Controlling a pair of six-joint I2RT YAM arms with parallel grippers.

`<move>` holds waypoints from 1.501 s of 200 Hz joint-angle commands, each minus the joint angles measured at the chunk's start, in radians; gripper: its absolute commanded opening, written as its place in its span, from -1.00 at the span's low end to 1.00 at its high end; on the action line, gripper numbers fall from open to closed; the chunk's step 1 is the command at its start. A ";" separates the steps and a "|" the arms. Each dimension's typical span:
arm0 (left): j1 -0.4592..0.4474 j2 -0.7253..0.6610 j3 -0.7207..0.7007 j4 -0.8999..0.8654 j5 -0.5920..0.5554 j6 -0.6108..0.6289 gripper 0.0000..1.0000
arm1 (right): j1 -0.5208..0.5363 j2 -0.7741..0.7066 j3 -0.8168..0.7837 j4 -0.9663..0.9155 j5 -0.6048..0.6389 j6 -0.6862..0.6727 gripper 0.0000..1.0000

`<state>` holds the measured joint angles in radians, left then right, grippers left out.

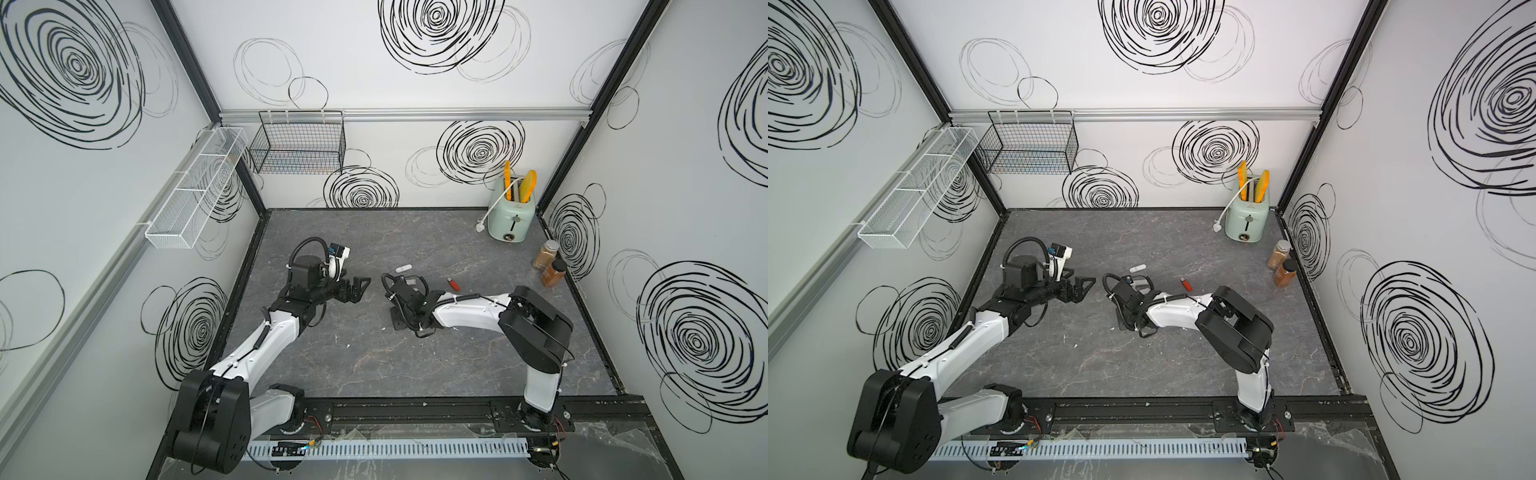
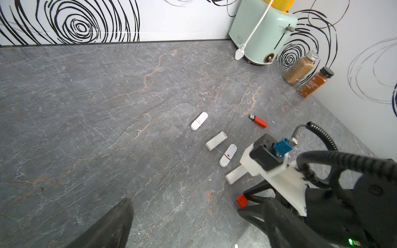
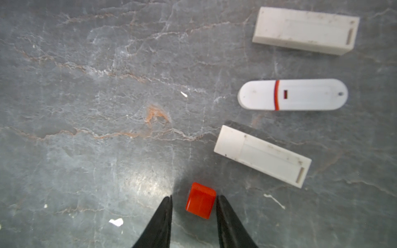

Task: Close the usb drive cover
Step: Pick up the cover from the center of the board.

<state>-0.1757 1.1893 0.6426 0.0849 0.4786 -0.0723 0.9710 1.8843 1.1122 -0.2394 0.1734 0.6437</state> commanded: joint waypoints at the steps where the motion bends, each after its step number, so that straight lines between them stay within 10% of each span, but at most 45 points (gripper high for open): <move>1: -0.002 -0.005 -0.006 0.048 0.008 0.005 0.96 | -0.003 0.023 -0.011 -0.066 -0.003 0.023 -0.29; 208: 0.006 -0.008 -0.003 0.038 0.010 0.003 0.96 | -0.007 0.022 0.000 -0.113 -0.016 -0.052 -0.56; 300: -0.018 0.070 0.040 -0.015 0.015 0.003 0.97 | -0.080 -0.161 -0.155 0.129 -0.216 -0.638 -0.60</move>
<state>-0.1852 1.2362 0.6476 0.0700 0.4793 -0.0723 0.9123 1.7859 0.9928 -0.1925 0.0502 0.2539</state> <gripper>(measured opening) 0.982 0.203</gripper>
